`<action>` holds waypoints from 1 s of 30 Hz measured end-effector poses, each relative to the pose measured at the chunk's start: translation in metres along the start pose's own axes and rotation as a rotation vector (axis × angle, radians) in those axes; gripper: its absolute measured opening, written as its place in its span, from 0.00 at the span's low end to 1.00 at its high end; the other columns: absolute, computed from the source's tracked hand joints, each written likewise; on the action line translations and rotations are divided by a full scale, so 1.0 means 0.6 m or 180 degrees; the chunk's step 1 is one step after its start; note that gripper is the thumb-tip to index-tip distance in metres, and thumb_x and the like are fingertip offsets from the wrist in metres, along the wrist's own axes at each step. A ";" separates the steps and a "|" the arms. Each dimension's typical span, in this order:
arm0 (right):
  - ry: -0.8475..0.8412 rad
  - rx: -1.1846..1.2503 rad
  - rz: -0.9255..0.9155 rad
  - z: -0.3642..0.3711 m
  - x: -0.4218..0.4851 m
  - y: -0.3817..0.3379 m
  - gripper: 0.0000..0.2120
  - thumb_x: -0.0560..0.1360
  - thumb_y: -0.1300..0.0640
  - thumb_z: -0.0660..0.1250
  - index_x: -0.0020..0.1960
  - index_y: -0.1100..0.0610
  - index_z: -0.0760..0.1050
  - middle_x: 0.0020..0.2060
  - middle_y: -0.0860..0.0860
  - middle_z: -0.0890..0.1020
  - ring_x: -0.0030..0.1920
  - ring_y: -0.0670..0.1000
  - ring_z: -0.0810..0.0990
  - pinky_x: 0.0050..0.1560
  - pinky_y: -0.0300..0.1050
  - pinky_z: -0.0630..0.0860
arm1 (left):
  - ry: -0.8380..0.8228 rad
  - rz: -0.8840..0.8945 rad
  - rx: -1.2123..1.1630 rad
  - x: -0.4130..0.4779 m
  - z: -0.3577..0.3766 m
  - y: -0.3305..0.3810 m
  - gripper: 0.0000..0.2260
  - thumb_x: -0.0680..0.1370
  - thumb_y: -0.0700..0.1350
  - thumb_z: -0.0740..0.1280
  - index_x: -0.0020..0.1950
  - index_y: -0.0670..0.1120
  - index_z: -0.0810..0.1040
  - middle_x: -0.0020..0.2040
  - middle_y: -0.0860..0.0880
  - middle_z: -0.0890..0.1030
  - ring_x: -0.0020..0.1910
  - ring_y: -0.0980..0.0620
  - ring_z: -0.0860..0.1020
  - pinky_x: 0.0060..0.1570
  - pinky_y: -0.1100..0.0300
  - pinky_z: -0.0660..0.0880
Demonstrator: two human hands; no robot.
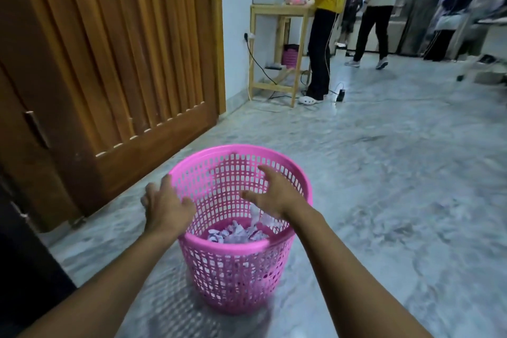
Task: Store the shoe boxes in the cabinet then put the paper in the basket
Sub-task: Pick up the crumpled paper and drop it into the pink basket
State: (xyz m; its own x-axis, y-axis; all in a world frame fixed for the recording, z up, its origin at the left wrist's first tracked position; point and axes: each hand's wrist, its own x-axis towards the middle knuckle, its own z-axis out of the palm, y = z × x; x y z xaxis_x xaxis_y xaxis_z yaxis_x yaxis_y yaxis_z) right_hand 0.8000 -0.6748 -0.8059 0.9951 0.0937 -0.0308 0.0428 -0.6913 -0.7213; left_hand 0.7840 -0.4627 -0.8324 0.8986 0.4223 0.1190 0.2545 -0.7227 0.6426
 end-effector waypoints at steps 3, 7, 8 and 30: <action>0.0613 -0.0842 0.0289 -0.007 -0.002 0.016 0.33 0.74 0.40 0.68 0.75 0.48 0.64 0.72 0.50 0.71 0.72 0.54 0.69 0.76 0.64 0.54 | -0.0095 -0.0828 -0.0672 0.006 0.002 -0.009 0.18 0.77 0.37 0.65 0.66 0.40 0.71 0.58 0.37 0.78 0.53 0.37 0.79 0.40 0.49 0.78; 0.0913 -0.0809 0.0926 -0.016 -0.025 0.038 0.36 0.73 0.43 0.68 0.76 0.51 0.59 0.76 0.58 0.60 0.76 0.60 0.58 0.74 0.68 0.49 | 0.0048 -0.0993 -0.0999 -0.018 -0.010 -0.017 0.15 0.76 0.35 0.63 0.61 0.39 0.77 0.53 0.37 0.80 0.49 0.36 0.80 0.39 0.50 0.77; 0.0816 -0.0419 0.0981 -0.017 -0.032 0.043 0.36 0.73 0.46 0.69 0.76 0.52 0.58 0.74 0.59 0.63 0.74 0.62 0.64 0.73 0.65 0.59 | 0.0101 -0.0992 -0.1004 -0.033 -0.017 -0.019 0.15 0.75 0.35 0.63 0.61 0.39 0.77 0.53 0.37 0.81 0.49 0.37 0.80 0.38 0.51 0.76; -0.0627 0.0165 -0.0104 0.181 -0.201 -0.180 0.15 0.77 0.45 0.67 0.47 0.58 0.74 0.42 0.54 0.79 0.39 0.54 0.79 0.41 0.45 0.74 | 0.1217 -0.1932 -0.0412 -0.379 -0.358 -0.307 0.14 0.75 0.34 0.60 0.57 0.39 0.80 0.41 0.37 0.82 0.36 0.40 0.81 0.32 0.54 0.77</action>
State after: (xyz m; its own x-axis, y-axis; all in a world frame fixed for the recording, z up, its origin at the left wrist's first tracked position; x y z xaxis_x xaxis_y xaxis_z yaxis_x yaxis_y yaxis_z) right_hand 0.6656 -0.5335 -0.7994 0.9565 0.2572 -0.1380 0.0650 -0.6484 -0.7585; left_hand 0.4563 -0.3080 -0.8154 0.4189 0.9069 -0.0460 0.6030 -0.2399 0.7609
